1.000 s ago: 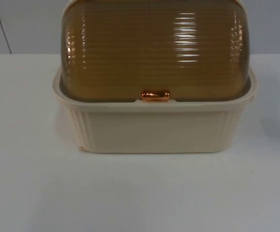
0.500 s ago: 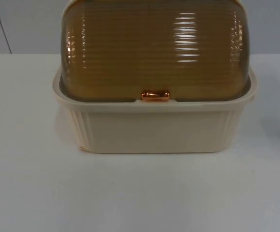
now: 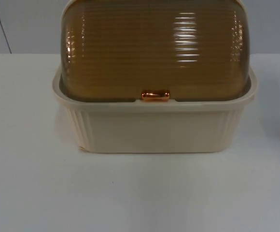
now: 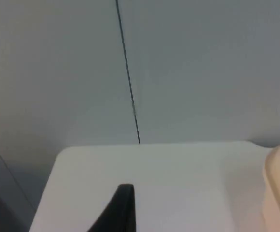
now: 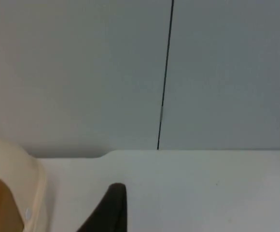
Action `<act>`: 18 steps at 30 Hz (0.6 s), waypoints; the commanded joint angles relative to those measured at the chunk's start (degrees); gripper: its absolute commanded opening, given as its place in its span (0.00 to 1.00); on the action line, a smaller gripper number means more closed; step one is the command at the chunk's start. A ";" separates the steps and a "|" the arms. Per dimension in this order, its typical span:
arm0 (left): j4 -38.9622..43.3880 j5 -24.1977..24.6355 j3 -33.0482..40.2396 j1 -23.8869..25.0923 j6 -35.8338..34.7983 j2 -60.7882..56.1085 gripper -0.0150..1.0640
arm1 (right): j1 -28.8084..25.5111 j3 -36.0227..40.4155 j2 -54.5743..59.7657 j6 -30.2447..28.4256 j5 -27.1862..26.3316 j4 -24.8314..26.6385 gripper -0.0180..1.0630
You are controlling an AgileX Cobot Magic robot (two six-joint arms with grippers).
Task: Open the box lid with the left hand, place the block into the box with the right hand, then close the box lid with the left hand.
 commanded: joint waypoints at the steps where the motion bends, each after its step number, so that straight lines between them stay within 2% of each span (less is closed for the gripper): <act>1: -0.29 -2.08 -0.36 -0.14 -0.61 1.97 0.98 | 0.11 -0.43 1.52 0.33 -1.32 -0.09 0.98; 3: -0.50 -4.06 -0.36 -0.14 -0.61 5.06 0.98 | 0.11 -0.43 3.38 2.58 -0.75 -0.09 0.98; 7: -1.26 -5.27 -0.36 -0.14 -0.61 7.33 0.98 | 0.11 -0.43 4.84 2.59 -0.65 -0.36 0.98; 11: -10.30 -5.24 -0.36 -0.40 0.27 9.86 0.98 | 0.11 -0.43 5.31 2.59 -0.21 -0.36 0.98; 12: -10.30 -5.24 -0.36 -0.40 0.27 9.86 0.98 | 0.11 -0.43 5.31 2.59 -0.21 -0.36 0.98; 15: -16.09 -5.69 -0.36 -2.17 6.38 11.53 0.98 | 0.11 -0.43 5.31 2.59 -0.32 -0.54 0.98; 18: -17.01 -6.08 -0.36 -4.32 7.74 13.20 0.98 | 0.11 -0.43 5.31 2.59 -0.44 -0.52 0.98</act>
